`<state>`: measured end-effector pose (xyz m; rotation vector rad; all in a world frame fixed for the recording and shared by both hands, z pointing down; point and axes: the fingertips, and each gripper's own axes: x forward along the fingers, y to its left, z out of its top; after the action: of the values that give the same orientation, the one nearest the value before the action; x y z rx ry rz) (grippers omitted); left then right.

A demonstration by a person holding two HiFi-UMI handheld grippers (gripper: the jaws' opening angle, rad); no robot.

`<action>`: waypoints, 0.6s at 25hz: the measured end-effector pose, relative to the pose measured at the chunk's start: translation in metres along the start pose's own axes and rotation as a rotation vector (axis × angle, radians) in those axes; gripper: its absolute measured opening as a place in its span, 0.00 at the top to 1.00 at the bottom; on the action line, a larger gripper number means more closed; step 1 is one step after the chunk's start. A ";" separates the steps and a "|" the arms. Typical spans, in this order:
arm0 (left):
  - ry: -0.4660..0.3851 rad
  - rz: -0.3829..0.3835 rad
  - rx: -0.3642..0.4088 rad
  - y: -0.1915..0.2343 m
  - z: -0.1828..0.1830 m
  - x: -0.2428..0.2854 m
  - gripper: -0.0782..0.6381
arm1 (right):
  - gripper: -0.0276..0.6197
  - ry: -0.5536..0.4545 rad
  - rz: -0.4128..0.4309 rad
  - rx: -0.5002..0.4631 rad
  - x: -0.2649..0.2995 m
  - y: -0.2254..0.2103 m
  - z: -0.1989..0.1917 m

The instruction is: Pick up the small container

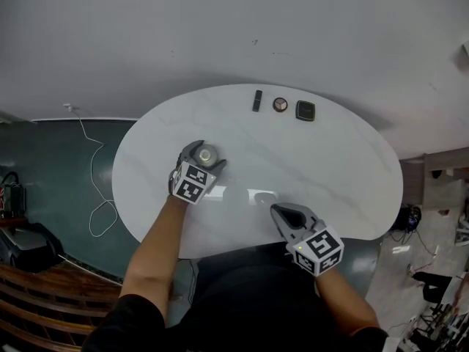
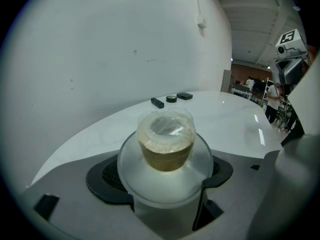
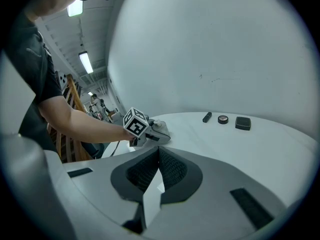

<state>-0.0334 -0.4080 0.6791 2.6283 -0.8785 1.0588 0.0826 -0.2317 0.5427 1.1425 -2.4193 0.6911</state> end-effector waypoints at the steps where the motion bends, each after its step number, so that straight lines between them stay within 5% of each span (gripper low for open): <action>1: -0.005 -0.001 0.003 0.000 0.001 0.001 0.39 | 0.96 0.001 -0.001 0.004 0.000 -0.001 -0.001; 15: -0.097 0.038 0.014 0.005 0.015 0.010 0.40 | 0.96 0.012 -0.018 0.039 -0.004 -0.015 -0.007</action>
<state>-0.0218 -0.4219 0.6741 2.7053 -0.9472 0.9559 0.0977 -0.2337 0.5507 1.1707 -2.3921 0.7402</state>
